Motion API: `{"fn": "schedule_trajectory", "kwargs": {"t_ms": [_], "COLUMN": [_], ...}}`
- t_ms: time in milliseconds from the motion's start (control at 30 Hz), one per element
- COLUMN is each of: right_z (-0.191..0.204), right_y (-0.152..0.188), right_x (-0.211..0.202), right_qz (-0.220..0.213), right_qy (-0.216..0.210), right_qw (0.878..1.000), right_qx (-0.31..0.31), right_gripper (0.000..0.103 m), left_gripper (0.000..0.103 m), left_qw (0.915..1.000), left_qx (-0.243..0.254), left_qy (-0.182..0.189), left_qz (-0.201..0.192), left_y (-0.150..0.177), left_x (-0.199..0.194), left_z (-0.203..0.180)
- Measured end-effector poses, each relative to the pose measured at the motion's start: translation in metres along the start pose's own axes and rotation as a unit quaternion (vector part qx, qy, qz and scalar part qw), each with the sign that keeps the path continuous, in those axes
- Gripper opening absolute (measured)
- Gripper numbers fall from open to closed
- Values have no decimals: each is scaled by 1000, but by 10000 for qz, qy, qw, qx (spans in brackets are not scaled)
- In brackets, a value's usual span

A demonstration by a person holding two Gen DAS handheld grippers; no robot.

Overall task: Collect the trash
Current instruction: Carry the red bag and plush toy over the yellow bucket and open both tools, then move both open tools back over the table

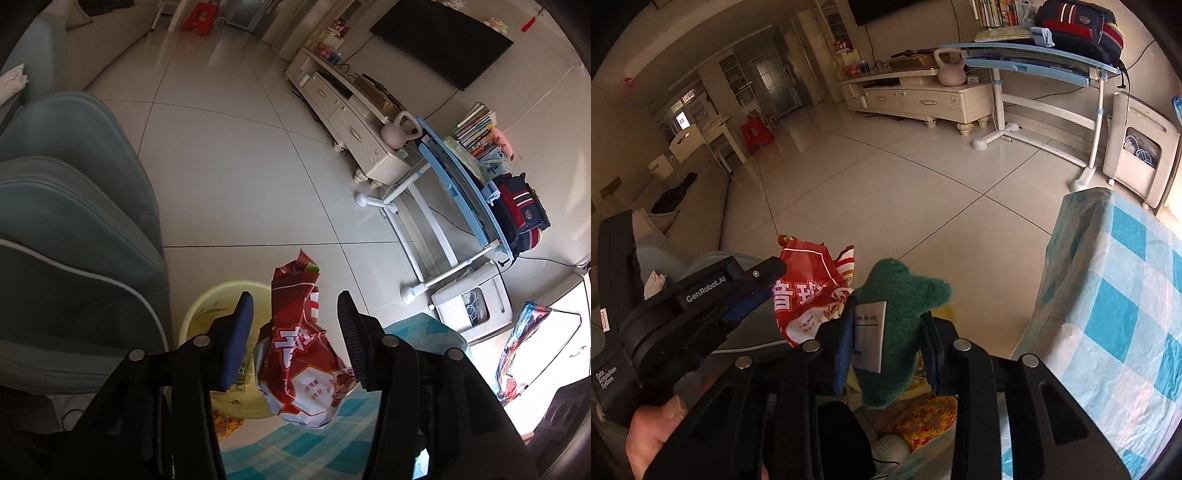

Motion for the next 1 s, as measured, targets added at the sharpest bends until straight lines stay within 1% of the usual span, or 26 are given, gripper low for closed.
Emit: {"fn": "schedule_trajectory", "kwargs": {"t_ms": [33,67,100,167,233,300,467,567,700,833,933,1000], "right_z": [0,-1,-2,-3,-4,-5,-10,-24,-47,-73,-89,-101], "right_y": [-2,-2,-3,-2,-2,-2,6,15,34,58,71,79], "right_x": [12,23,33,47,53,48,11,-20,-62,-101,-120,-129], "right_qz": [124,252,364,554,618,540,185,-110,-487,-817,-939,-955], "right_qy": [-22,-59,-92,-155,-146,-157,-28,125,464,874,1176,1345], "right_qw": [9999,9997,9993,9982,9977,9980,9991,9986,9958,9897,9845,9815], "right_qx": [10,46,84,157,222,280,390,497,618,782,900,971], "right_gripper": [35,39,41,43,46,50,56,60,64,67,67,69], "left_gripper": [51,52,52,57,60,64,76,81,83,85,86,87], "left_qw": [10000,10000,9999,9998,9995,9990,9974,9968,9961,9936,9908,9879], "left_qx": [-51,-51,-19,79,156,229,445,560,705,978,1225,1425], "left_qy": [0,28,61,106,127,146,244,266,283,351,422,483], "left_qz": [-33,-52,-78,-162,-249,-344,-510,-505,-458,-435,-398,-386], "left_y": [-1,-3,-4,-5,-6,-8,-10,-8,-2,7,15,22], "left_x": [-1,-2,-4,-8,-12,-18,-31,-35,-39,-43,-46,-50], "left_z": [1,0,-2,-7,-12,-16,-29,-35,-40,-49,-59,-66]}}
Point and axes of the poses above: each gripper's, at about its wrist camera, not at the fingertips, and x roughly the way its jaws point, z to its left, y to its underside, the point moved 7 cm from there along x, roughly the way its jaws point, and after that the axes turned 7 degrees about -z, right-handed, at the moved point
